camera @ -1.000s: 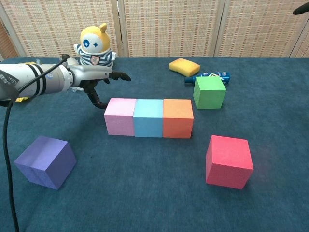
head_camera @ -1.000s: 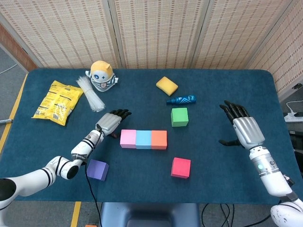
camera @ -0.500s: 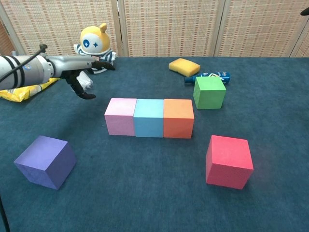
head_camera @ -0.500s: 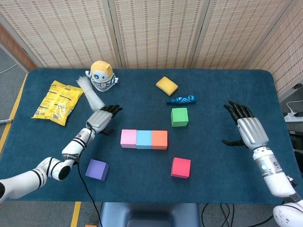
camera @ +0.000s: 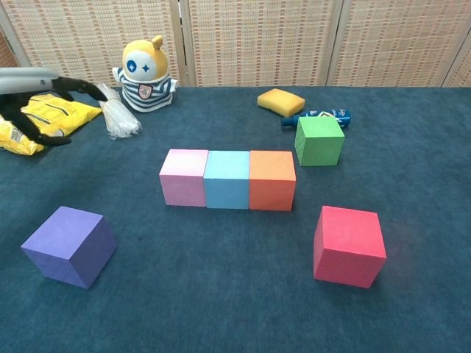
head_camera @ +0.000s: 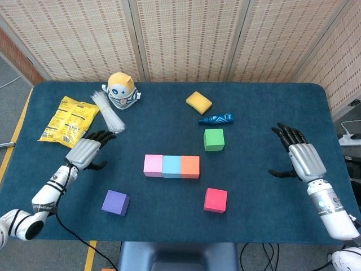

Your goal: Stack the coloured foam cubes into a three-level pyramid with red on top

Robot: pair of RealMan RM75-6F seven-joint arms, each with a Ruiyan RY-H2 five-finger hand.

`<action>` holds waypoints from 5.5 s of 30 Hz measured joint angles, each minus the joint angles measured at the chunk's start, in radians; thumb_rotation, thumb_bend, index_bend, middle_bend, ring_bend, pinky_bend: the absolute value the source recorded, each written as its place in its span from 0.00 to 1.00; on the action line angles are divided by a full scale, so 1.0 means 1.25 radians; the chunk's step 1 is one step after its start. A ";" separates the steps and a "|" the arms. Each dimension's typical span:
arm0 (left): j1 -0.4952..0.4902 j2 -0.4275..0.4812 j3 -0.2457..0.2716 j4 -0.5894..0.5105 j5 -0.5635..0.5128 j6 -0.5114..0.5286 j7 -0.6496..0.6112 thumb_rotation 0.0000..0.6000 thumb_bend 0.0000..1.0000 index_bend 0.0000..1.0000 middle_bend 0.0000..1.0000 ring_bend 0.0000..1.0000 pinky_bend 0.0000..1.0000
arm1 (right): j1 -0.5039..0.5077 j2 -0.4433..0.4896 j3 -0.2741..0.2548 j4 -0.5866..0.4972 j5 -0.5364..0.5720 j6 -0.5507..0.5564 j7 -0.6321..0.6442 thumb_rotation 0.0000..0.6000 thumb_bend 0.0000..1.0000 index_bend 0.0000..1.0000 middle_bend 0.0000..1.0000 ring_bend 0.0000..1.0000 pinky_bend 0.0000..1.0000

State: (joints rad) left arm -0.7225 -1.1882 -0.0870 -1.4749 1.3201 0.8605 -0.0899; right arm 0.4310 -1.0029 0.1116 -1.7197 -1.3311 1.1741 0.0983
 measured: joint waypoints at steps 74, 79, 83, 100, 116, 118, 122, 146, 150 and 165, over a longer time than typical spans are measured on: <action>-0.125 -0.015 -0.113 -0.251 -0.403 -0.047 0.178 1.00 0.36 0.31 0.38 0.33 0.45 | -0.069 0.005 0.015 0.035 -0.023 0.009 0.084 1.00 0.16 0.00 0.07 0.00 0.17; -0.220 -0.064 -0.106 -0.243 -0.563 -0.036 0.311 1.00 0.36 0.31 0.38 0.33 0.44 | -0.074 0.008 0.015 0.033 -0.024 0.011 0.086 1.00 0.16 0.00 0.07 0.00 0.17; -0.268 -0.101 -0.093 -0.240 -0.627 0.006 0.388 1.00 0.36 0.31 0.38 0.33 0.43 | -0.077 0.008 0.015 0.036 -0.025 0.011 0.092 1.00 0.16 0.00 0.07 0.00 0.17; -0.309 -0.138 -0.078 -0.226 -0.660 0.039 0.442 1.00 0.36 0.31 0.37 0.31 0.38 | -0.083 0.007 0.015 0.052 -0.031 0.009 0.111 1.00 0.16 0.00 0.07 0.00 0.17; -0.315 -0.133 -0.073 -0.204 -0.644 -0.005 0.414 1.00 0.36 0.30 0.36 0.30 0.36 | -0.084 0.005 0.021 0.051 -0.021 0.004 0.105 1.00 0.16 0.00 0.07 0.00 0.17; -0.317 -0.134 -0.071 -0.202 -0.645 -0.007 0.414 1.00 0.36 0.29 0.36 0.30 0.36 | -0.083 0.005 0.021 0.051 -0.020 0.003 0.104 1.00 0.16 0.00 0.07 0.00 0.17; -0.319 -0.134 -0.073 -0.201 -0.646 -0.008 0.408 1.00 0.36 0.29 0.36 0.30 0.36 | -0.084 0.006 0.022 0.051 -0.018 0.002 0.104 1.00 0.16 0.00 0.07 0.00 0.17; -0.334 -0.146 -0.057 -0.193 -0.662 -0.002 0.420 1.00 0.36 0.20 0.28 0.24 0.37 | -0.086 0.003 0.025 0.060 -0.018 -0.001 0.112 1.00 0.16 0.00 0.07 0.00 0.17; -0.333 -0.146 -0.055 -0.199 -0.659 0.008 0.422 1.00 0.36 0.18 0.25 0.24 0.37 | -0.085 0.001 0.025 0.062 -0.018 -0.002 0.114 1.00 0.16 0.00 0.07 0.00 0.16; -0.331 -0.137 -0.050 -0.230 -0.658 0.018 0.431 1.00 0.35 0.00 0.00 0.00 0.27 | -0.088 0.004 0.025 0.063 -0.025 0.001 0.124 1.00 0.16 0.00 0.07 0.00 0.14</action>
State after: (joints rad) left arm -1.1366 -1.3589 -0.1496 -1.7623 0.4979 0.8826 0.4486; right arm 0.3209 -0.9978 0.1423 -1.6414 -1.3624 1.1751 0.2534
